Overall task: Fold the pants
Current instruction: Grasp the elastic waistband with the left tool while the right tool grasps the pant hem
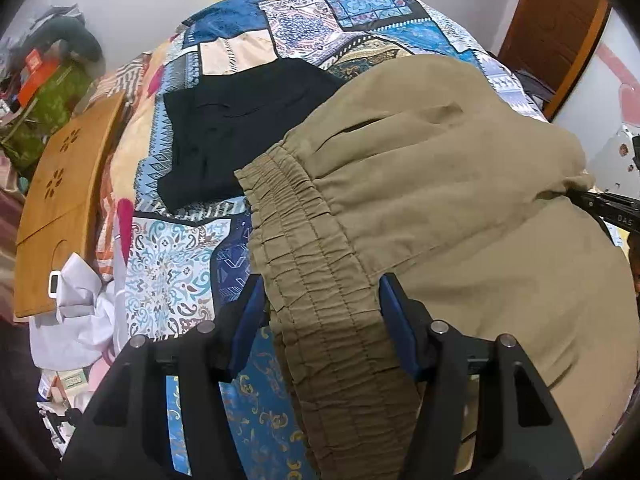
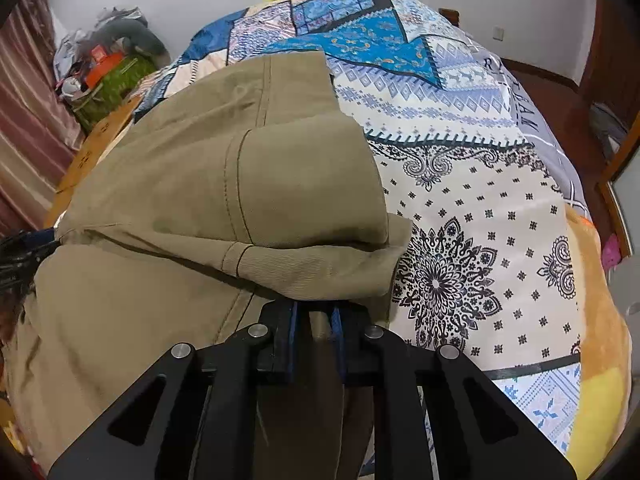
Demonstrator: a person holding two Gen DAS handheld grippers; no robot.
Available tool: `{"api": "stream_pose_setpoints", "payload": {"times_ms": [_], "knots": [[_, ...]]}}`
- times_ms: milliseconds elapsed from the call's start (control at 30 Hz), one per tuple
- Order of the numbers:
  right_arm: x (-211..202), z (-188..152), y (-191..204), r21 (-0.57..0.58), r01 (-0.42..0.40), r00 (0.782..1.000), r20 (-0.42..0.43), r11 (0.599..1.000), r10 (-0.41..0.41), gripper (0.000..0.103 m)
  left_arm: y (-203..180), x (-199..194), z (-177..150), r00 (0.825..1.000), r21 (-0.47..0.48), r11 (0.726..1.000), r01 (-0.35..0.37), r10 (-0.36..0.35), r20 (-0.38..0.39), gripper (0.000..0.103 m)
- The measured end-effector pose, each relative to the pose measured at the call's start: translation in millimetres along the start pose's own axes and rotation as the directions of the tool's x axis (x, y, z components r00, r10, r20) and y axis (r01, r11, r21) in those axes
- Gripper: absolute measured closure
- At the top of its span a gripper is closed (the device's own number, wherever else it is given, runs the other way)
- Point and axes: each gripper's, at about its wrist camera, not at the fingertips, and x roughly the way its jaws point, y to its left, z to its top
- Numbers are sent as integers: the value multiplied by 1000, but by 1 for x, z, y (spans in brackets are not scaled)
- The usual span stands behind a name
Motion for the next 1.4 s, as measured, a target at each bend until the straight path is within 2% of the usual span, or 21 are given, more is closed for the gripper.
{"api": "stream_pose_setpoints", "payload": {"times_ms": [100,233,300,367,467,567,633,733,867,900,933,967,1000,1033,1067,1133,1233,1333,1400], "knots": [[-2,5,-2,-1,1,1000,-20,1000,-1,90,2,0,-1,1000,-8,1000,11,-12,-9,41],[-28,3,5,-62,58,997,55,996,-54,85,9,-6,1,998,-48,998,43,-45,-33,37],[-47,3,5,-82,72,992,106,994,-63,74,11,-9,3,997,-54,997,57,-59,-40,32],[-61,4,8,-85,76,987,147,994,-63,55,14,-13,8,997,-58,996,70,-72,-34,31],[-78,9,9,-97,83,974,220,992,-60,42,23,-22,18,997,-98,992,81,-82,1,25],[-80,14,11,-98,91,967,246,991,-65,38,29,-25,26,995,-131,987,96,-93,30,17],[-73,20,7,-86,95,967,244,992,-71,38,31,-22,31,995,-143,985,97,-93,32,16],[-55,29,-2,-44,83,975,212,996,-72,38,31,-8,35,996,-139,986,87,-89,-2,16],[-27,35,-14,14,28,989,144,999,-30,38,30,21,34,995,-109,993,51,-60,-81,16],[-20,38,-14,15,5,992,125,1000,-6,38,31,24,32,994,-109,992,57,-66,-84,16],[-19,34,-13,11,-12,993,114,1000,11,46,31,26,31,995,-109,993,51,-60,-78,14],[-12,35,-11,6,-57,994,96,998,56,58,30,27,30,998,-107,994,20,-27,-65,14],[-10,34,-8,5,-69,994,84,998,68,59,29,28,29,998,-105,995,-3,-3,-57,14],[-8,33,-5,1,-56,995,82,998,56,62,27,28,28,999,-101,995,-17,13,-47,14],[-6,32,-1,-12,-40,996,85,999,41,74,25,28,27,999,-90,995,-33,30,-33,16],[0,32,3,-38,-1,997,73,999,3,88,20,26,26,997,-60,995,-77,77,0,22],[4,31,4,-62,14,998,67,998,-10,91,14,25,25,989,-45,988,-149,149,10,22],[12,30,18,-165,111,993,51,980,-104,92,15,23,26,978,-52,978,-204,206,26,22],[18,31,29,-226,166,986,38,960,-161,92,19,24,26,979,-77,977,-199,201,24,20]]}}
